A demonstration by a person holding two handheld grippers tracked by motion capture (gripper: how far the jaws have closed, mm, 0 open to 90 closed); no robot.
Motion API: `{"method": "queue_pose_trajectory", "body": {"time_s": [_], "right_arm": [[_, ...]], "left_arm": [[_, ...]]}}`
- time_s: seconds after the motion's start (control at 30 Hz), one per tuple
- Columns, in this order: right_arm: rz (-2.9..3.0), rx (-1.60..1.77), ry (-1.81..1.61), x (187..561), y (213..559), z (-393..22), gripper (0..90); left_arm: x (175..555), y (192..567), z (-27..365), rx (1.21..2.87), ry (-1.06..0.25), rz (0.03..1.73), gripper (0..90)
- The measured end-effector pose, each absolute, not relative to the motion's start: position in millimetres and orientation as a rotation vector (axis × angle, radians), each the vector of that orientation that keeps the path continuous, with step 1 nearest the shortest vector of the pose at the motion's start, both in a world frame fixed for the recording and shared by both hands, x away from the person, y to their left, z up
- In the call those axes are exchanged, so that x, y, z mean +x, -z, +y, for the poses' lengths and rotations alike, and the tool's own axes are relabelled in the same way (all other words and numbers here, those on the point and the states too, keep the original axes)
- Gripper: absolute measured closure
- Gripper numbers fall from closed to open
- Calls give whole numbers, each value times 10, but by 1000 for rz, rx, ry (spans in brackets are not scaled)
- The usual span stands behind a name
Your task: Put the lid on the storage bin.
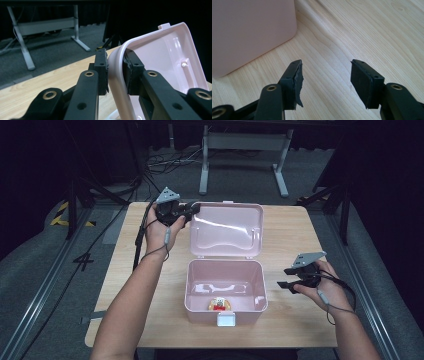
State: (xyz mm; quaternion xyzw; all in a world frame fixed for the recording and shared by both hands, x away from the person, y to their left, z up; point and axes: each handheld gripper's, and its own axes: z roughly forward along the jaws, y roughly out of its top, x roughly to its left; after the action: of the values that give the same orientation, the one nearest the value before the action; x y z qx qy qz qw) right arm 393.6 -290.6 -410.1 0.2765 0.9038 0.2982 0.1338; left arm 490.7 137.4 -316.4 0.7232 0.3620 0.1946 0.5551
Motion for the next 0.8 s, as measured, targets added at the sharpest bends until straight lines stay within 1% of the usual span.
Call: {"method": "queue_pose_trajectory", "body": {"time_s": [0.5, 0.67, 0.8], "right_arm": [[2614, 787, -877, 3911, 4048, -2850, 452], [2606, 814, -923, 3907, 3990, -2805, 462], [2590, 839, -1032, 3926, 3971, -2785, 457]], "left_arm": [[4598, 2963, 1382, 1703, -519, 817, 767], [4483, 2925, 1375, 1702, -538, 806, 761], [4390, 2912, 1384, 1689, -543, 794, 749]]}}
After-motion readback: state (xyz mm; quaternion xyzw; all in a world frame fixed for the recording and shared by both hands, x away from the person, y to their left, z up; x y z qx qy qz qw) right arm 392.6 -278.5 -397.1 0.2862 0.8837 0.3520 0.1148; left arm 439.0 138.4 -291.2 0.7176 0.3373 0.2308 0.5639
